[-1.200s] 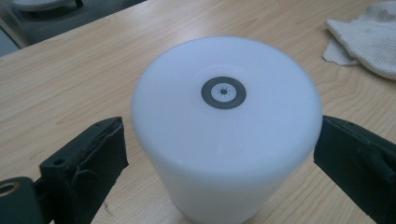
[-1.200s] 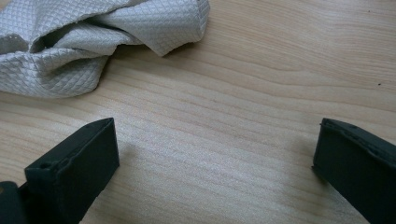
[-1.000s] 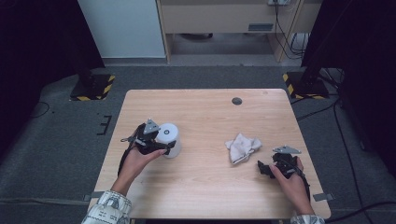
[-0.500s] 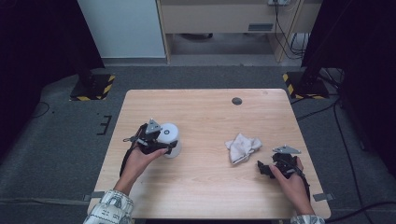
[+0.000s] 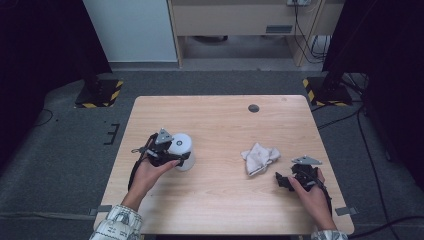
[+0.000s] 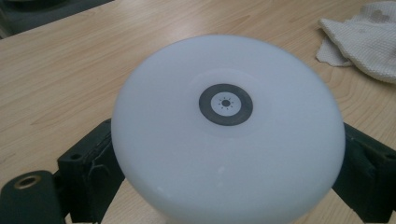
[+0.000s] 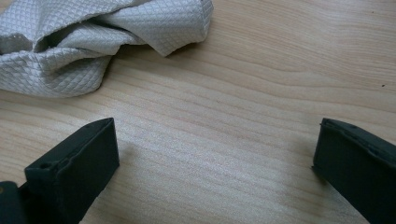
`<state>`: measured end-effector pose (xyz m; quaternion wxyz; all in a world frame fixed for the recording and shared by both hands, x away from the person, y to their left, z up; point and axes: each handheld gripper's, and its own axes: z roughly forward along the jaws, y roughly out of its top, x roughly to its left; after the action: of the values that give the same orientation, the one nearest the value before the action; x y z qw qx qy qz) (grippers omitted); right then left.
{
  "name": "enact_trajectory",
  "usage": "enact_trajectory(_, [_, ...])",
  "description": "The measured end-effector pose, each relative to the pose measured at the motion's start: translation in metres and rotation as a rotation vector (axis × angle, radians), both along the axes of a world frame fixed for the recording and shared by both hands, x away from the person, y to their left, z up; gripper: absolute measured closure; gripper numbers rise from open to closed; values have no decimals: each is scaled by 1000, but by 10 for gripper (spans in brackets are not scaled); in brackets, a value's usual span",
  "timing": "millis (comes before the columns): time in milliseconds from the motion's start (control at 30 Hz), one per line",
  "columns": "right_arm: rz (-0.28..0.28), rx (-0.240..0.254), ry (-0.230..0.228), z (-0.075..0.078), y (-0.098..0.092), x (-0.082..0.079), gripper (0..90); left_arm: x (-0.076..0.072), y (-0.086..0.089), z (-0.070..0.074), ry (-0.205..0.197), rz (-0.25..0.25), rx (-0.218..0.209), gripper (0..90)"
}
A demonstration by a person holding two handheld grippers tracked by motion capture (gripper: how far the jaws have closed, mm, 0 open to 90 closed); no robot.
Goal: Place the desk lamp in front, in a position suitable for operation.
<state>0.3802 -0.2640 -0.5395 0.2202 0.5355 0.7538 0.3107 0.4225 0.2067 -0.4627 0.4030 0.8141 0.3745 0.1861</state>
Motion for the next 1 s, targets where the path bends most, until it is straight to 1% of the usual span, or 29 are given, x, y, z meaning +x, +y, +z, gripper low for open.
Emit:
enact_trajectory(200, [-1, 1, 0, 0, 0, 0, 4, -5, -7, 3, -9, -23, -6, 82])
enact_trajectory(400, [0, 0, 0, 0, 0, 0, 4, -12, -20, 7, -12, -59, -6, 82])
enact_trajectory(433, [-1, 1, 0, 0, 0, 0, 4, -15, -24, 8, -10, -71, -13, 81])
enact_trajectory(467, [-1, 1, 0, 0, 0, 0, 4, -15, -24, 8, -10, -71, -13, 82])
enact_trajectory(500, [-1, 1, 0, 0, 0, 0, 4, -19, -30, 10, -6, -89, -27, 82])
enact_trajectory(533, [-1, 1, 0, 0, 0, 0, 4, -19, -30, 10, -6, -89, -27, 82])
enact_trajectory(733, [1, 3, 1, 0, 1, 0, 5, -33, -55, 17, -9, -165, -31, 82])
enact_trajectory(800, [1, 3, 1, 0, 1, 0, 4, -41, -68, 18, -10, -204, -23, 82])
enact_trajectory(833, [2, 3, 1, 0, 1, 0, 4, -41, -68, 18, -10, -204, -23, 82])
enact_trajectory(1000, [1, 4, 2, 0, 1, 0, 5, -53, -91, 19, -6, -261, -23, 82])
